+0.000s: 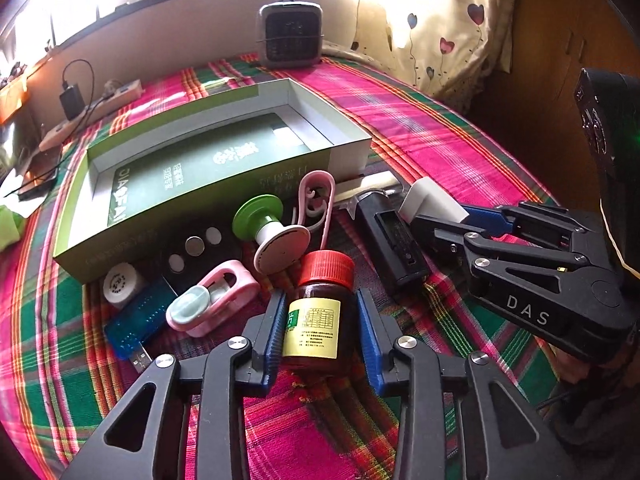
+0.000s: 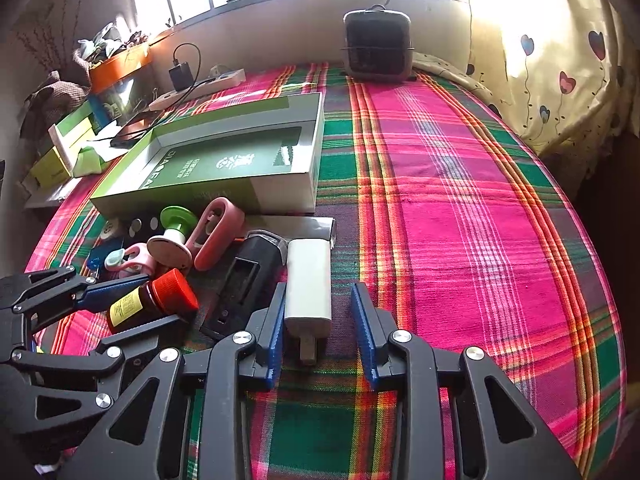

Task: Organize rigid objects
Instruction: 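Grasp the white charger plug with the right tool while the left tool grasps the red-capped bottle, then carry the plug and bottle into the green box and open both tools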

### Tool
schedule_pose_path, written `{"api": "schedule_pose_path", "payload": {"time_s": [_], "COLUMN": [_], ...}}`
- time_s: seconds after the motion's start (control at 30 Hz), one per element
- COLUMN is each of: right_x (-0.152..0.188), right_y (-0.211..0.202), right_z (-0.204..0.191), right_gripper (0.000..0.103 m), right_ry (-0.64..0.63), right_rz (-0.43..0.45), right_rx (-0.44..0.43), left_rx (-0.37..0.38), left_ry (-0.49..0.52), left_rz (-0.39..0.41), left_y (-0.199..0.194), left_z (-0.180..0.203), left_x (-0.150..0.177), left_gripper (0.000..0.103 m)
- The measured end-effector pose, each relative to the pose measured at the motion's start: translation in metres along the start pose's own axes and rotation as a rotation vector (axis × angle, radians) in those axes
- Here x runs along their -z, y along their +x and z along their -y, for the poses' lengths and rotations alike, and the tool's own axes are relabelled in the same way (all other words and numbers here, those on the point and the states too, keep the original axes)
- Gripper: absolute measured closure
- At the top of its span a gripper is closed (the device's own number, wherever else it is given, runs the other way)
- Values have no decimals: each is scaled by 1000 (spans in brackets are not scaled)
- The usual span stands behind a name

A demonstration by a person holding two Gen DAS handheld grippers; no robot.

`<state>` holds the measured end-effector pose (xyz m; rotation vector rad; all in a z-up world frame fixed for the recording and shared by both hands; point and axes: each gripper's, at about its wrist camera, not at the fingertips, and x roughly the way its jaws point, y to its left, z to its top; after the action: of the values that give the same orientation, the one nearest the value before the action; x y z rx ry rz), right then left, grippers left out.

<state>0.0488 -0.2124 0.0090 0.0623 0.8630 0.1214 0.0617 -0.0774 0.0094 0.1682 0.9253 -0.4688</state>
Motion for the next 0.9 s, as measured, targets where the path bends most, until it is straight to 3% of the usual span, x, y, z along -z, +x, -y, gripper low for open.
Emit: {"api": "schedule_pose_path", "payload": {"time_s": [0.27, 0.9], "right_x": [0, -3], "right_y": [0, -16], "right_z": [-2, -1], "right_gripper": [82, 82], "right_ry": [2, -4], "right_rz": [2, 40], "right_rx": [-7, -7], "left_rx": [9, -26], "left_ry": [-46, -128], "left_rz": [9, 89], "left_y": [-1, -29], "left_z": [-4, -25], "left_x": [0, -9], "left_gripper": [72, 72]}}
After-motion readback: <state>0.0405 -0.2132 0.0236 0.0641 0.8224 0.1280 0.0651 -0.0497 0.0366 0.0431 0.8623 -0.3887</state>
